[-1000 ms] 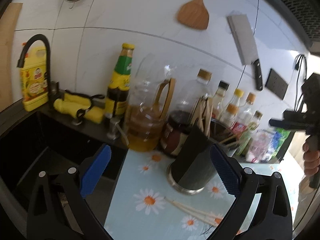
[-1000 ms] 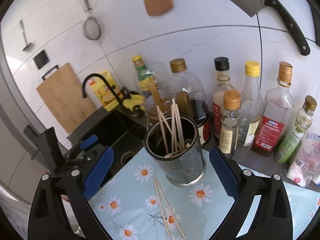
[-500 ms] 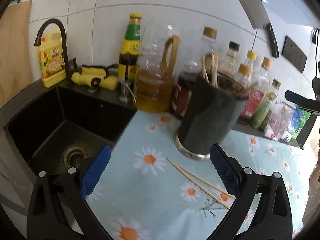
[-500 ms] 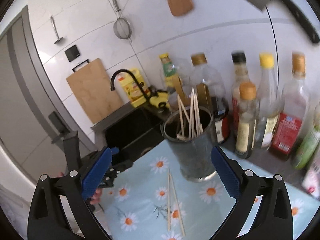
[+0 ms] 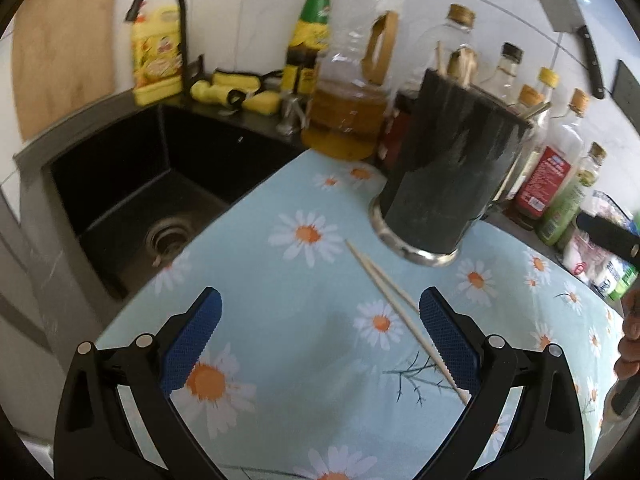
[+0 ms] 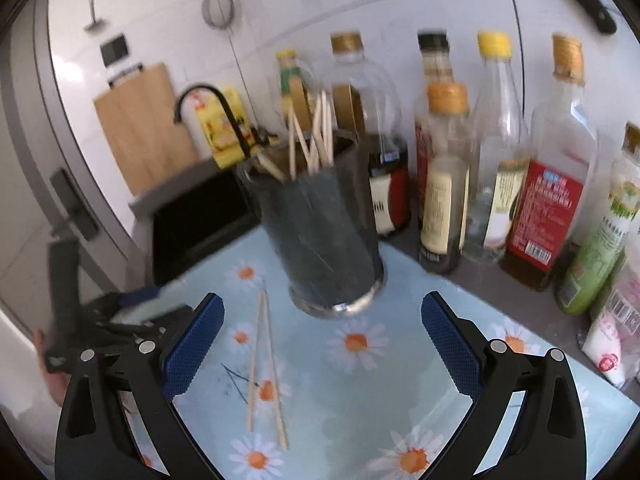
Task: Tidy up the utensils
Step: 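Lower both open tools toward the last chopsticks on the cloth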
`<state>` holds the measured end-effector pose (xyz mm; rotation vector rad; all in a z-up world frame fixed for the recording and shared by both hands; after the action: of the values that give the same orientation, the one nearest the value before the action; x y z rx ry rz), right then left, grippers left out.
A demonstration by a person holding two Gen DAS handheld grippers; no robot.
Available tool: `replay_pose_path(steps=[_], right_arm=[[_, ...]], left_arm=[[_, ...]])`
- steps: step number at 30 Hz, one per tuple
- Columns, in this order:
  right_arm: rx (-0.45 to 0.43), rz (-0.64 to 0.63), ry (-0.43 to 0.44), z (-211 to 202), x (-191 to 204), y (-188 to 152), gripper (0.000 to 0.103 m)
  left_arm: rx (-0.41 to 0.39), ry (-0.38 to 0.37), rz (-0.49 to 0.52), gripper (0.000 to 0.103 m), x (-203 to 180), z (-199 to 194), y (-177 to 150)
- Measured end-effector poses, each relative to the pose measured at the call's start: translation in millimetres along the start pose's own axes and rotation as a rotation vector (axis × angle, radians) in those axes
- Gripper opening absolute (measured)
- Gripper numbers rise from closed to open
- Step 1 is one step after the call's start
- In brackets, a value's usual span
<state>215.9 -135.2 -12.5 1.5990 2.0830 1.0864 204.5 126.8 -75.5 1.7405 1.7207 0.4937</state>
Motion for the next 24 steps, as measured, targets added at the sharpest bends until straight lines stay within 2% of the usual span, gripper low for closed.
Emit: replay_pose_path(steps=[3,7,17,24], right_arm=[[0.088,0.012,0.028,21,-3,-8,0.095],[0.158,-0.001,0.048,45,-4,-17,0.095],[0.279,-0.100,0.070,89,12,-30,0.095],[0.328,-0.218,0.018,106,28,-45,0.095]], left_arm=[[0.021,0.032,-0.026,0.097,2,1,-8],[0.049,0.075,-0.050,0.097,4,2,-18],[0.104,0.130,-0.103,0.097,1,2,-33],[0.145,0.141,-0.108,0.097,-4,15,-25]])
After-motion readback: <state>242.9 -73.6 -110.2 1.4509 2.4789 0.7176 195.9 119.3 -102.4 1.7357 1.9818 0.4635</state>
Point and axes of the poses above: each gripper's, at about its wrist camera, not at the fingertips, and z roughly the way its jaws point, x to its left, y to its top, the point moved 1 cm from there along z, roughly the way its jaws point, and after that the axes turned 3 degrees about x, right-handed, at the moved point
